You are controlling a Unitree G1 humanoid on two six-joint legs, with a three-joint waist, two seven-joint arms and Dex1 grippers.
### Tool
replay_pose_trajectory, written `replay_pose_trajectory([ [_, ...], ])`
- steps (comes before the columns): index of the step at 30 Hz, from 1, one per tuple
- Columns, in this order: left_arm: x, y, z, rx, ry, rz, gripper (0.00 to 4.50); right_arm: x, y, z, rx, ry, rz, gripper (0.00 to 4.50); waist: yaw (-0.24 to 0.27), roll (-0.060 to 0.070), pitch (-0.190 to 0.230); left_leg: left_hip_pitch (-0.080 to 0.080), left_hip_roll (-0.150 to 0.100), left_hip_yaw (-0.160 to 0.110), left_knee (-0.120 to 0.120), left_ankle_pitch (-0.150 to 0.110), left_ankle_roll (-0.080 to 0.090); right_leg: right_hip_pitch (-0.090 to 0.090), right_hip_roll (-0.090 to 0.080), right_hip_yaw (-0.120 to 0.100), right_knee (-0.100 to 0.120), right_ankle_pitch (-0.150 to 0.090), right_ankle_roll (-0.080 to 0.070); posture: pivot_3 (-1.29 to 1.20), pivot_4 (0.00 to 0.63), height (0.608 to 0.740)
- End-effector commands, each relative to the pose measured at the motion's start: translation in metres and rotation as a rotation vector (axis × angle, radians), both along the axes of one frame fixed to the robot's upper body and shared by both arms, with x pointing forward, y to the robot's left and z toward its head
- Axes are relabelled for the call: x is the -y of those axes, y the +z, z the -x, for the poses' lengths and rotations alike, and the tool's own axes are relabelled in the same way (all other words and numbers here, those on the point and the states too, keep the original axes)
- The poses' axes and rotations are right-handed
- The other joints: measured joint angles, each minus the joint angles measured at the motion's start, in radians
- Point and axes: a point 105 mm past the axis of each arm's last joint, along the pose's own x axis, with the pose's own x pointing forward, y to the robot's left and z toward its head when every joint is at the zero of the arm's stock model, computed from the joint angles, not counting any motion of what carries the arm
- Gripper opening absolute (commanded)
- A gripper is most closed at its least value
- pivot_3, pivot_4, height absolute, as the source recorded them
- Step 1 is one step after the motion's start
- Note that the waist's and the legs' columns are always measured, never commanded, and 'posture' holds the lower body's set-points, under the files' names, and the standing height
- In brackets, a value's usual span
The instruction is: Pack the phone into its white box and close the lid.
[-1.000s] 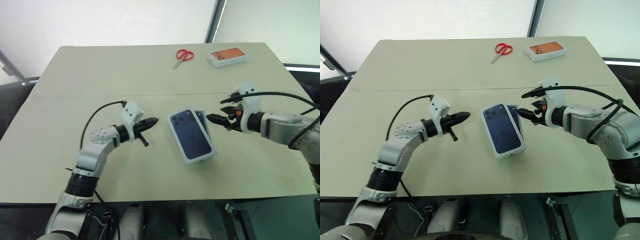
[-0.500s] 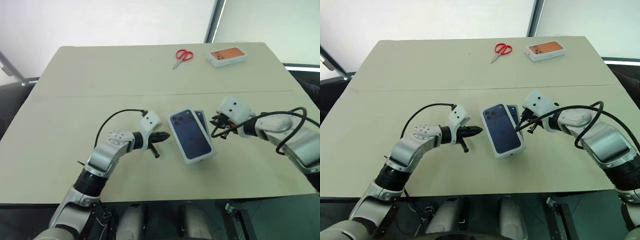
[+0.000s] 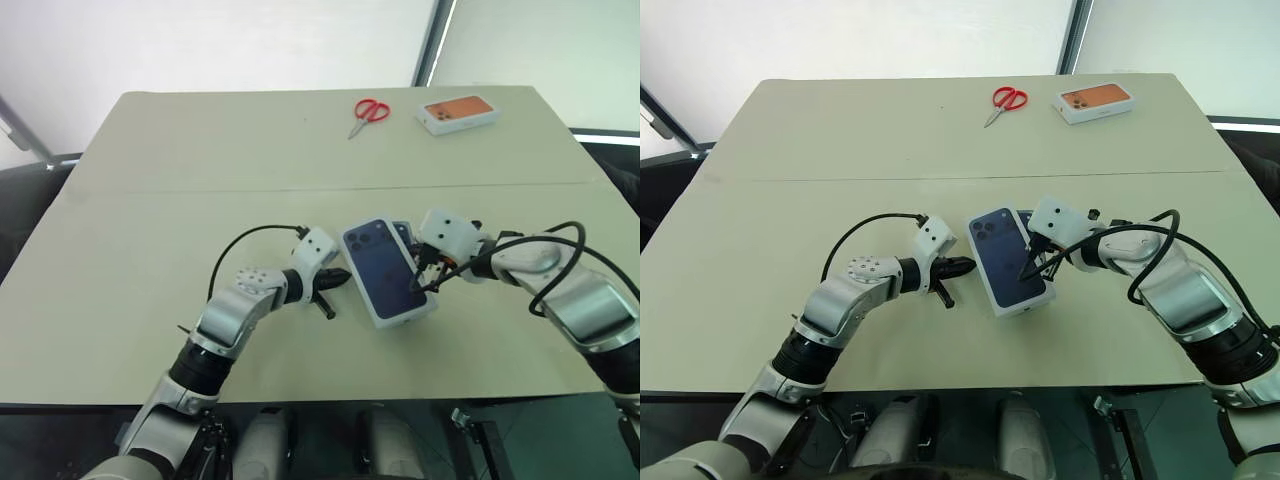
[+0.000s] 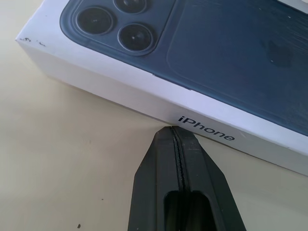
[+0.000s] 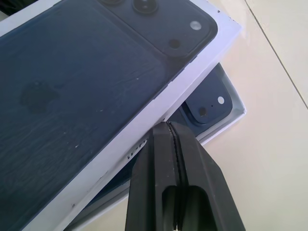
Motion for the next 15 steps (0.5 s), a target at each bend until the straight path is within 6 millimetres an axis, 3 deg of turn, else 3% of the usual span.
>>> replay_pose_trajectory([
  [1, 0.006, 0.018, -0.007, 0.078, 0.009, 0.044, 0.0, -0.005, 0.016, 0.0, 0.07, 0.028, 0.002, 0.03, 0.0, 0.0, 0.0, 0.0, 0.0, 0.0, 0.0, 0.0, 0.0, 0.0, 0.0, 0.0, 0.0, 0.0, 0.0, 0.0, 0.15, 0.697],
  [15, 0.022, 0.044, -0.019, 0.135, 0.032, 0.171, 0.0, 0.009, 0.018, 0.0, 0.065, -0.029, 0.018, 0.03, 0.0, 0.0, 0.0, 0.0, 0.0, 0.0, 0.0, 0.0, 0.0, 0.0, 0.0, 0.0, 0.0, 0.0, 0.0, 0.0, 0.15, 0.697],
])
